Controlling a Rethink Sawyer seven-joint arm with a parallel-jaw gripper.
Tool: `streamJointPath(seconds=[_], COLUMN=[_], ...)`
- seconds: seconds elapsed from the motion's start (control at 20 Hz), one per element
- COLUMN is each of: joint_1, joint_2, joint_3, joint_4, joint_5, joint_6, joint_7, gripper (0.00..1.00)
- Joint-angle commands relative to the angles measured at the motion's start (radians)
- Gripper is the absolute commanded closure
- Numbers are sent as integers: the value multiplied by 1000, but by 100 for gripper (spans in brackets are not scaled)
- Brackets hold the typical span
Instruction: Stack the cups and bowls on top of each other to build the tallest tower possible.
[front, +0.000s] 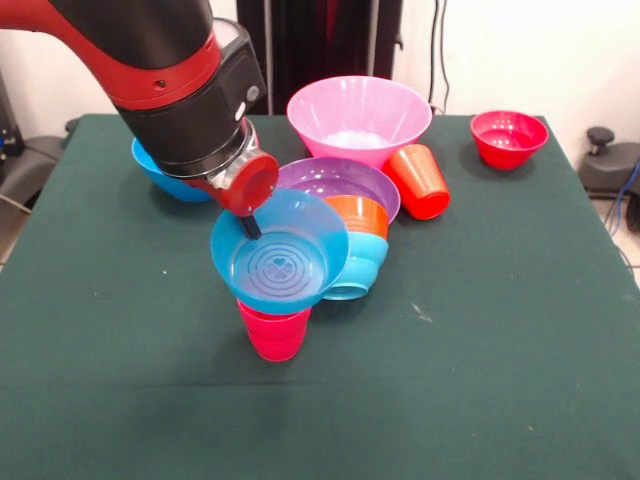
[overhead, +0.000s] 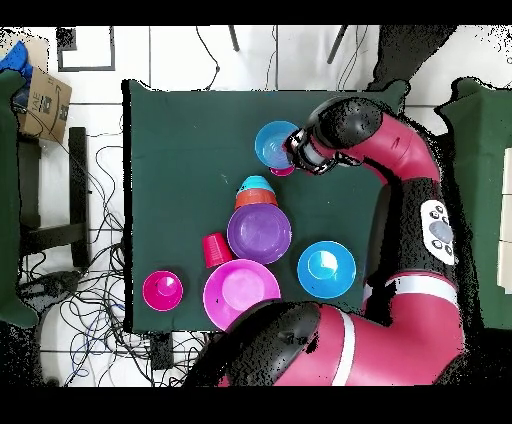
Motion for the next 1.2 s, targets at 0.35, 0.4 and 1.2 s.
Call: streamJointPath(seconds=[0.35,0.4,1.2], joint_1=[-17,-16,2], joint_2=[-8,-6,-9], joint_3=[40,40,36], joint_4=[99,100,209], joint_5=[-73,-73,-81], joint_6=[-56,-58,-264], joint_7=[-65,-64,-6], gripper=[100,100,100])
